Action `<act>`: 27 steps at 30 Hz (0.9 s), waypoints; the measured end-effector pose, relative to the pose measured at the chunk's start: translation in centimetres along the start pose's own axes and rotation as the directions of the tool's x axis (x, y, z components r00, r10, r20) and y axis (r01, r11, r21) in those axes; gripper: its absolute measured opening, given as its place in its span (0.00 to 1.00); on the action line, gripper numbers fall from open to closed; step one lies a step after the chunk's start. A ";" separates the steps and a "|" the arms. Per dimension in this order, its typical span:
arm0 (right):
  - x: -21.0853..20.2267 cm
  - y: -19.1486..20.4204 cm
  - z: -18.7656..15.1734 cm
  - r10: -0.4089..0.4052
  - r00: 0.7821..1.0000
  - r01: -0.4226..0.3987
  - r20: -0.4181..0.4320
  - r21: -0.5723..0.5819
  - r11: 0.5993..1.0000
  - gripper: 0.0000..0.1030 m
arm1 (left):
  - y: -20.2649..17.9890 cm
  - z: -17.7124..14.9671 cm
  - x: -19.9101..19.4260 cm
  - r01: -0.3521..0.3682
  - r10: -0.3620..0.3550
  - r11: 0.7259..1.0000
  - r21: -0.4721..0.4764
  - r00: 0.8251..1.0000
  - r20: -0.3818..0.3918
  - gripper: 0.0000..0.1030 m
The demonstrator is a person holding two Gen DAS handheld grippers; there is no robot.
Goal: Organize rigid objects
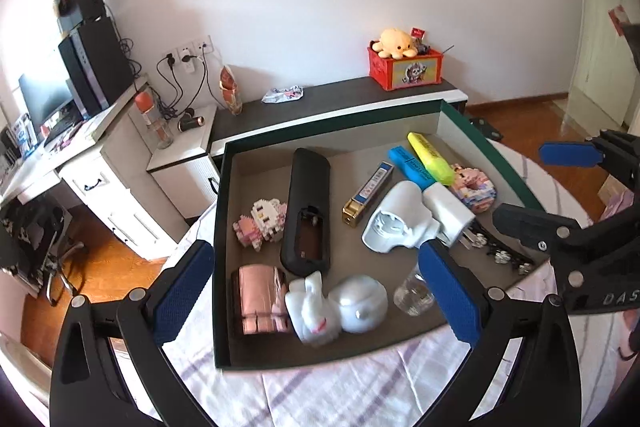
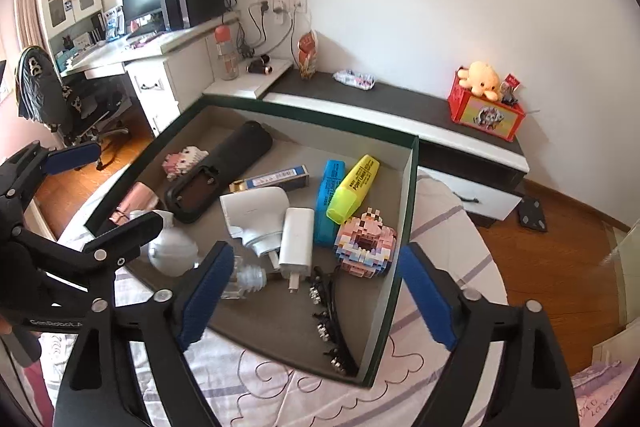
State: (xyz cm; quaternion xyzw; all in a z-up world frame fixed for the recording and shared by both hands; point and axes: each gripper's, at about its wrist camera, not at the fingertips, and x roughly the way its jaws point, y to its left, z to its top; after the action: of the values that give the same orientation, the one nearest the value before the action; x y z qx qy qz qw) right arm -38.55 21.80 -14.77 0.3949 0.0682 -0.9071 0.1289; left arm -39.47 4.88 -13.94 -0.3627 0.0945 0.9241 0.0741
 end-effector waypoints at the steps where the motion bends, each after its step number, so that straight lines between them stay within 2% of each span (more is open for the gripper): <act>1: -0.7 0.2 -0.2 0.002 1.000 -0.002 0.014 0.001 1.000 1.00 | 0.2 -0.2 -0.4 0.001 -0.001 1.000 -0.012 1.000 0.002 1.00; 6: -3.7 1.6 -1.1 0.007 0.997 -0.006 0.071 -0.007 1.000 1.00 | 0.2 -1.2 -3.6 0.017 -0.014 0.998 -0.061 0.999 0.051 1.00; 11: -6.6 2.7 -2.1 0.031 0.993 -0.032 0.117 0.005 0.999 1.00 | 0.0 -2.1 -6.6 0.021 -0.014 0.997 -0.069 0.995 0.096 1.00; 17: -10.6 3.9 -3.8 0.000 0.983 -0.006 0.183 0.028 1.000 1.00 | -0.5 -3.0 -10.9 0.012 0.001 0.997 -0.077 0.986 0.165 1.00; 21: -13.9 4.8 -5.0 0.005 0.971 -0.016 0.240 0.042 0.999 1.00 | -1.2 -3.8 -14.4 -0.010 0.024 0.998 -0.066 0.975 0.222 1.00; 27: -18.8 6.0 -7.3 -0.025 0.942 0.004 0.335 0.064 0.998 1.00 | -1.8 -5.3 -19.8 -0.033 0.055 0.997 -0.075 0.947 0.316 1.00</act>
State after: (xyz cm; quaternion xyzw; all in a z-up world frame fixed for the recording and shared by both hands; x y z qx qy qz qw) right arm -19.40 21.07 -6.07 0.2379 0.0199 -0.9637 0.1195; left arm -21.25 4.05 -4.43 -0.2091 0.0578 0.9746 0.0550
